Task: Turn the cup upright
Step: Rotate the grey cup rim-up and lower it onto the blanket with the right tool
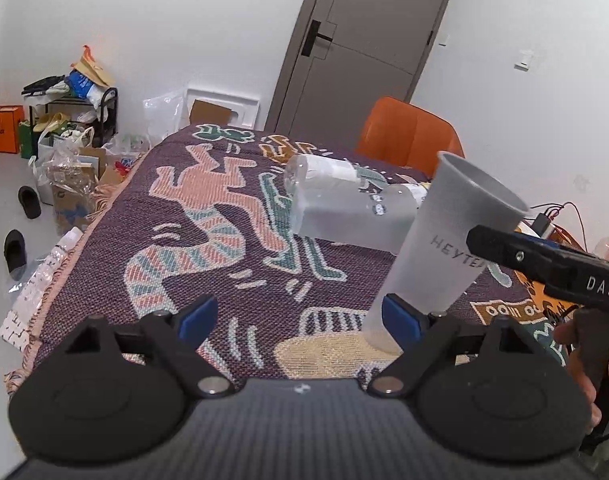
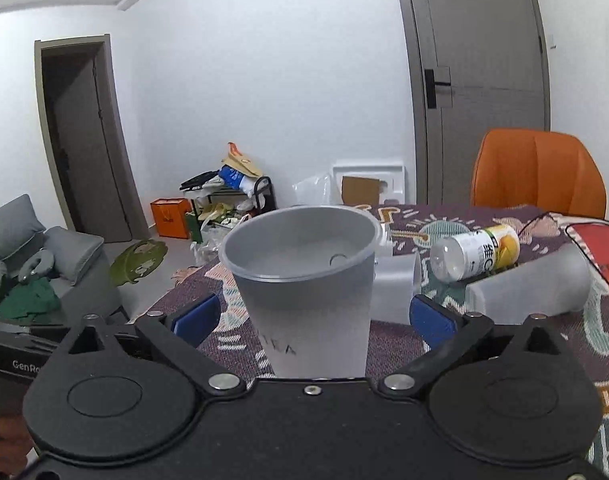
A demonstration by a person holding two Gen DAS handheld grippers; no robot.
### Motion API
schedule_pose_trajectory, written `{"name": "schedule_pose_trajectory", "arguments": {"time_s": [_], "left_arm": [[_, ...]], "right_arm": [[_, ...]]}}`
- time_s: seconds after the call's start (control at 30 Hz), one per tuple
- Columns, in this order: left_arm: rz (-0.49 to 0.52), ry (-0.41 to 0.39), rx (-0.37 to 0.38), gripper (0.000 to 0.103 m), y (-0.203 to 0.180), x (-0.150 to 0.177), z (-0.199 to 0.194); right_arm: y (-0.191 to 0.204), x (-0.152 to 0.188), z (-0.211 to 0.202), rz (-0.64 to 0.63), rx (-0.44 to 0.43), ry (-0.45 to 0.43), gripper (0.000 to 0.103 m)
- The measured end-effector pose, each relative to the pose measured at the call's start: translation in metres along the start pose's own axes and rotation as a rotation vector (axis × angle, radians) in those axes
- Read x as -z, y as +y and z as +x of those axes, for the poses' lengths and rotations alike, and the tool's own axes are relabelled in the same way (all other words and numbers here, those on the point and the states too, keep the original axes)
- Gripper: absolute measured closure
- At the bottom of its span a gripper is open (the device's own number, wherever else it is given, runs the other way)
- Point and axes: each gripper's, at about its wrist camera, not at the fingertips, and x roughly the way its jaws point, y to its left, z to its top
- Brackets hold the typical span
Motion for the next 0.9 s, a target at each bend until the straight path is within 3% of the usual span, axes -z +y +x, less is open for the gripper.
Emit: {"name": "schedule_pose_trajectory", "arguments": {"time_s": [0.27,0.9], "left_arm": [[0.047,-0.025,0.009,0.007,-0.021,-0.001,-0.009],[0.114,-0.046,0.01,0.005,-0.058,0.009,-0.027]], "right_arm": [[-0.012,0.004,-0.017,0.042,-0.002,0.023,0.0],[-0.042,0.02,-0.058,0.102,-0.032,0.088,0.0]]}}
